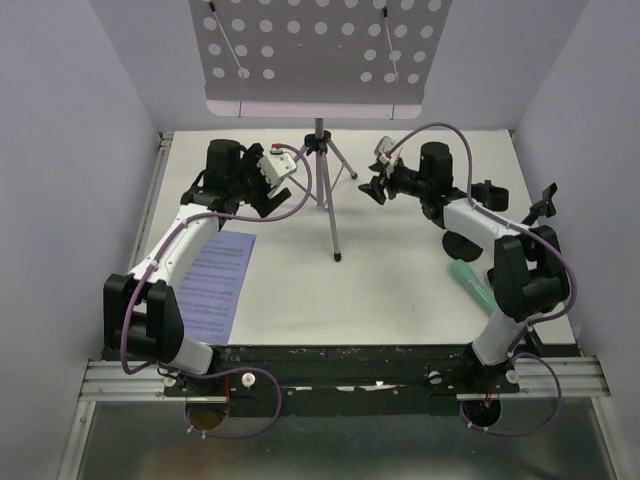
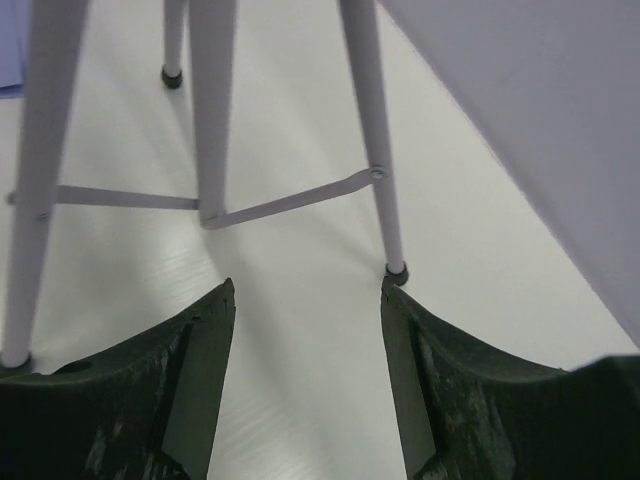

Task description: Pack up the instrument practice props

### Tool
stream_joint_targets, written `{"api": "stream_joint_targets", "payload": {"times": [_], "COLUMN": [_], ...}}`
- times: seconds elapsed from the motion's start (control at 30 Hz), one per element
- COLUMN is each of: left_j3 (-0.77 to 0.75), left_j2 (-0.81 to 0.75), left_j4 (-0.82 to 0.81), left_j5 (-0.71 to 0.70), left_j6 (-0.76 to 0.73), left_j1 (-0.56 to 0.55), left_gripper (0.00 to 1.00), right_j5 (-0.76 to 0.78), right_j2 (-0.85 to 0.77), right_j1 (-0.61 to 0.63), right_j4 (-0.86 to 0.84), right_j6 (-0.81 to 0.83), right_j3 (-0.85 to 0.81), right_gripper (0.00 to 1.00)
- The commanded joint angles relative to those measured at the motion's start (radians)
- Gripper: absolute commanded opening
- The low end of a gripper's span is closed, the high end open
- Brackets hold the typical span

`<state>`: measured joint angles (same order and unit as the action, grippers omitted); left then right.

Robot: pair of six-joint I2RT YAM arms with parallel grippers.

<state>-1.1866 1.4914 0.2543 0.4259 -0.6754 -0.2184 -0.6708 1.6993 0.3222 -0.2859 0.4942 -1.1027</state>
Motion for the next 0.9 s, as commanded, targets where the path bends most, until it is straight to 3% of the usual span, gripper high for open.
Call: {"api": "stream_joint_targets", "payload": {"times": [0.0,0.3,0.53,0.73,0.87], "left_j3": [0.025,0.029,-0.007,-0.025,-0.031], "left_j2": [-0.094,-0.149,-0.132,-0.117,-0.103], "left_j4": [0.135,0.261,0.31,0.301,0.287], "left_j5": [0.074,0.054,0.013,-0.009,-0.007], "left_j6": [0.068,-0.004,-0.019,-0.016,-0.012], "left_j1": [-0.015,-0.059,-0.088,-0.09,-0.09], "left_gripper": [0.98,0.96,0.95,0.95,0.95], "right_j5": [-0.069,-0.23,-0.276,-0.343,-0.357], "right_j2": [0.123,0.359,0.482,0.534,0.52], "right_j1": [-0.015,-0.015,-0.005,0.006,0.017], "right_j4": [-0.123,-0.35,-0.386,-0.335,-0.28], "right_j6": [-0.067,-0.42,-0.493,-0.523,-0.472], "right_j3": [-0.118,-0.367,-0.506,-0.579,-0.573], "right_gripper": [0.69,0.7,0.69,0.57,0.42]}}
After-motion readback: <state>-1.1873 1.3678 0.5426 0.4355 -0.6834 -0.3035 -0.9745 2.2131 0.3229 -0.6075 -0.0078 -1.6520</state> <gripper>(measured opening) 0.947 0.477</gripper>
